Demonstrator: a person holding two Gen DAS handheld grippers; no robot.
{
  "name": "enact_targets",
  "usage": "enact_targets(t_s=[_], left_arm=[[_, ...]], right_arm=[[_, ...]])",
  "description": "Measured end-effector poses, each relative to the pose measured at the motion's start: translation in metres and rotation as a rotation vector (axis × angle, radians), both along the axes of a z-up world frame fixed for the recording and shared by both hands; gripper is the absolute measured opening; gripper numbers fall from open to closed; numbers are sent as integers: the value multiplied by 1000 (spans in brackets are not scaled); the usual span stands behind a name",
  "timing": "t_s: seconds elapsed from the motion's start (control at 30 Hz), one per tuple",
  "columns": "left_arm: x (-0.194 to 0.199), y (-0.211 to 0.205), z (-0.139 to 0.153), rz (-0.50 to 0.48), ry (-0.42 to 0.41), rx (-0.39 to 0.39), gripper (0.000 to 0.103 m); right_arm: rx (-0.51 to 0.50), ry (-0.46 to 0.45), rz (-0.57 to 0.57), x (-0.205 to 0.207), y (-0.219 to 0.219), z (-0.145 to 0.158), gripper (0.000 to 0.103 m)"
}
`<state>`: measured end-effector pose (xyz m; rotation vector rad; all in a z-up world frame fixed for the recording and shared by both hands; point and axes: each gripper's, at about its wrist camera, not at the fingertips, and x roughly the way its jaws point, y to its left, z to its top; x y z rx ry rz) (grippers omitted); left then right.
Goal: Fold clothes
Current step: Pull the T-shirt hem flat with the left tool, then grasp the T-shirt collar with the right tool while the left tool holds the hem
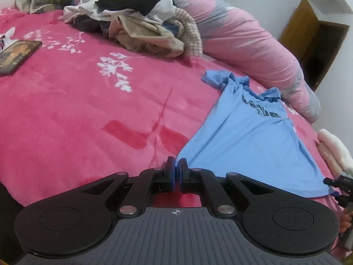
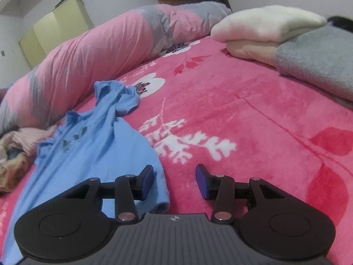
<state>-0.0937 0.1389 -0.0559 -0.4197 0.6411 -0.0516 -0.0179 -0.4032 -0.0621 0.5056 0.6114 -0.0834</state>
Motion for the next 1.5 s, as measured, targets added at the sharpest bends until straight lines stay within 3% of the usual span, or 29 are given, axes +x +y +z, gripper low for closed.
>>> enact_targets(t_s=[0.13,0.27,0.37,0.47,0.57,0.63,0.73,0.83,0.87,0.93,0.97,1.03,1.13,1.2,1.3,1.43,1.5], left_arm=[[4,3,-2,2,8,-5,2],[2,-1,-3,20,9,13,2],[0,-5,-3,36,8,29,2],[1,-6,0,47,16,34,2],[-1,-8,4,44,14,44,2],[-2,-10,4,40,18,47,2],[-4,-10,4,37,19,46,2],[-5,-9,3,30,19,44,2],[-4,-9,3,21,18,45,2],[-5,-6,4,-11,12,39,3],[-5,-4,5,-25,6,31,3],[-8,3,5,-37,-2,-4,6],[-10,17,7,-35,-4,-73,16],[-9,21,10,-46,-25,-87,24],[0,20,15,-90,-64,-62,32],[30,7,7,-147,-41,-15,35],[40,5,1,-160,-32,-15,35]], right_arm=[[91,13,17,7,-12,-3,46],[34,42,129,12,3,0,44],[-53,67,201,7,22,6,5],[-13,-21,171,-14,19,33,5],[29,-168,164,-51,11,80,5],[36,-187,169,-70,8,93,5],[40,-76,133,-86,2,74,5],[50,142,49,-84,-10,26,8],[79,166,32,-85,-16,20,11],[159,152,5,-89,-26,17,20],[152,133,-14,-91,-29,23,29],[68,75,-60,-93,-32,46,42],[-52,-12,-86,-87,-27,82,44],[-80,-76,-22,-71,-10,101,44],[-114,-120,166,-25,41,116,44],[-216,-129,475,48,151,115,44],[-303,-135,613,78,212,110,53]])
